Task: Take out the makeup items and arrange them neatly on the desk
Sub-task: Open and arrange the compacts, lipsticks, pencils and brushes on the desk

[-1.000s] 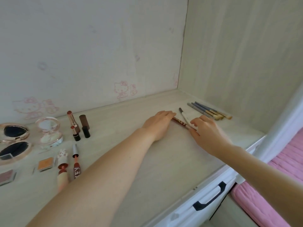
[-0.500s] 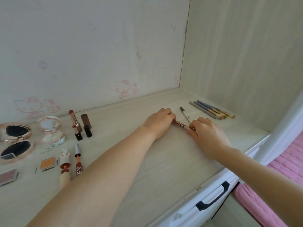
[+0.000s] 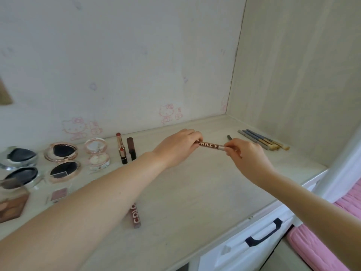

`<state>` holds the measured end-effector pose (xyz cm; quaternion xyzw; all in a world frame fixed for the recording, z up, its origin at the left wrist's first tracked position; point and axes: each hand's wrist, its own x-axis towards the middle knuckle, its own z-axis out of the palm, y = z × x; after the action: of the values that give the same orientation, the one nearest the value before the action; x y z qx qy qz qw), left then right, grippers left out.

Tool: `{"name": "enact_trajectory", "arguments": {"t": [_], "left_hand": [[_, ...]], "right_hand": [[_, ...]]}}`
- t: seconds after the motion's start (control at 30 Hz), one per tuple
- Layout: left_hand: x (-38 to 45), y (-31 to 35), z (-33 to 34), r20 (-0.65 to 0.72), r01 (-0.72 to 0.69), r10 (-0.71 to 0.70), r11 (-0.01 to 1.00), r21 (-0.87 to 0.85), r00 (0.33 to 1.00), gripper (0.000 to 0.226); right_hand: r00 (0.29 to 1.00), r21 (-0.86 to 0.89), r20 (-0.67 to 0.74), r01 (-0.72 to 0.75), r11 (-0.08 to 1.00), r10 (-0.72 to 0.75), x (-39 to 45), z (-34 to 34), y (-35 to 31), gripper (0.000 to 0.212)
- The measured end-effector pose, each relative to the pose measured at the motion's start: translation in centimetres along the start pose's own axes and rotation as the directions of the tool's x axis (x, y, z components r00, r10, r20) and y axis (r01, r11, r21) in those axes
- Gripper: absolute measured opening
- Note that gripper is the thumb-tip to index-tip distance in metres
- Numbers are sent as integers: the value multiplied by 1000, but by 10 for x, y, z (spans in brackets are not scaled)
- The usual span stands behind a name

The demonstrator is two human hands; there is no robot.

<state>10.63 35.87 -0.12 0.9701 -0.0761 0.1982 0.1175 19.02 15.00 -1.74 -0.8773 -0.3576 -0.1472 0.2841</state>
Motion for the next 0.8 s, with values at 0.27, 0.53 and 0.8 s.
{"name": "enact_trajectory", "arguments": {"t": [0.27, 0.53, 0.8], "left_hand": [[-73, -16, -45, -136, 61, -72, 995, -83, 988, 13], [-163, -23, -88, -262, 163, -230, 954, -252, 937, 11], [-260, -39, -114, -337, 294, -378, 915, -275, 862, 19]], "right_hand": [[999, 194, 27, 36, 980, -42, -12, 9, -70, 12], [989, 404, 133, 4, 915, -63, -31, 27, -145, 23], [948, 484, 238, 73, 872, -211, -55, 61, -218, 23]]}}
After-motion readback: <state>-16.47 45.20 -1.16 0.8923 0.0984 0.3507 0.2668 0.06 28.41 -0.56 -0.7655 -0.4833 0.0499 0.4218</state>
